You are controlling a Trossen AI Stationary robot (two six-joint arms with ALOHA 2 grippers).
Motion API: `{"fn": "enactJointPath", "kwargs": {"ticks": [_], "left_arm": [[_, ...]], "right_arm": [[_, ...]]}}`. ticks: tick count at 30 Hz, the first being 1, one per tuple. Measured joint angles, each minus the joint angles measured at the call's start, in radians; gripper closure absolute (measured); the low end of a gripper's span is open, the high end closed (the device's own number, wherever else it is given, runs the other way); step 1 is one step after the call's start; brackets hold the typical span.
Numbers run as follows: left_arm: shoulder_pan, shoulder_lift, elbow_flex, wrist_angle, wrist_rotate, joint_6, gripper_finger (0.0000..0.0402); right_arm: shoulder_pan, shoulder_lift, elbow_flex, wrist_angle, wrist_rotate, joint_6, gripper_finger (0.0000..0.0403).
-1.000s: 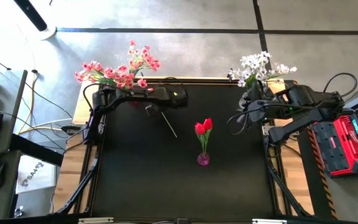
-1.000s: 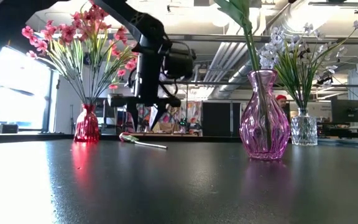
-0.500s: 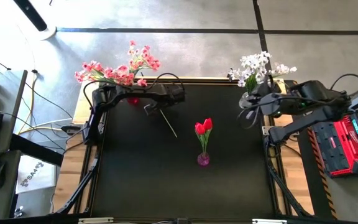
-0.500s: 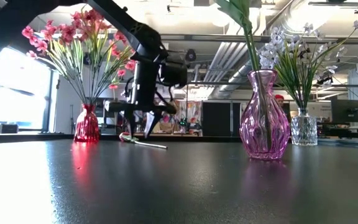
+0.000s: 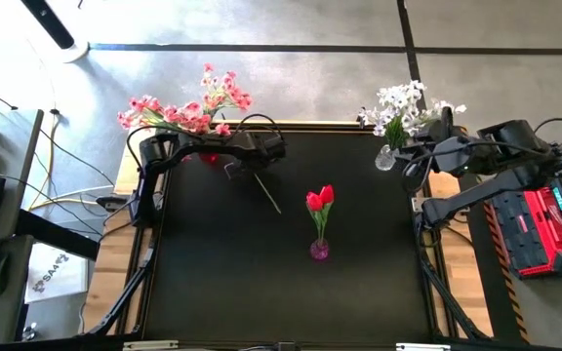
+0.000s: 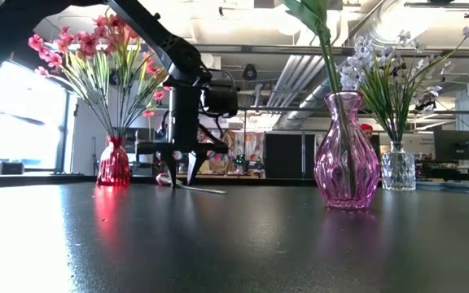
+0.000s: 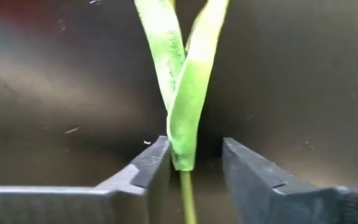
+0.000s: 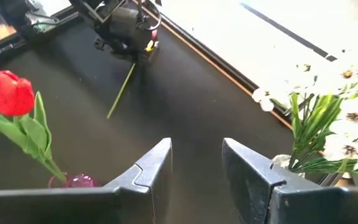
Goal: Sort flowers into vase by color
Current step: Put the red tulip into the purple flower vase
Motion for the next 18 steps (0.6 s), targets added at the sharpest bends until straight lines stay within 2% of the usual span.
{"fn": "enactJointPath", "kwargs": {"ticks": [5,7,14,18], "left_arm": [[-0.006,-0.003,0.004,0.015,-0.017,0.045,0.0365],[-0.016,-0.013,0.004,0.021,-0.033,0.057,0.0391],[-0.046,-0.07,-0.001,0.034,-0.055,0.155,0.0397],[-0.087,-0.137,0.0,0.152,-0.089,0.306,0.0399]], "right_arm": [[0.0,-0.005,0.0,0.0,0.037,0.01,0.0275],[0.0,-0.005,0.0,0.0,0.051,0.02,0.0275],[0.0,-0.004,0.0,0.0,0.071,0.074,0.0275],[0.0,0.001,-0.018,0.002,0.088,0.09,0.0275]]}}
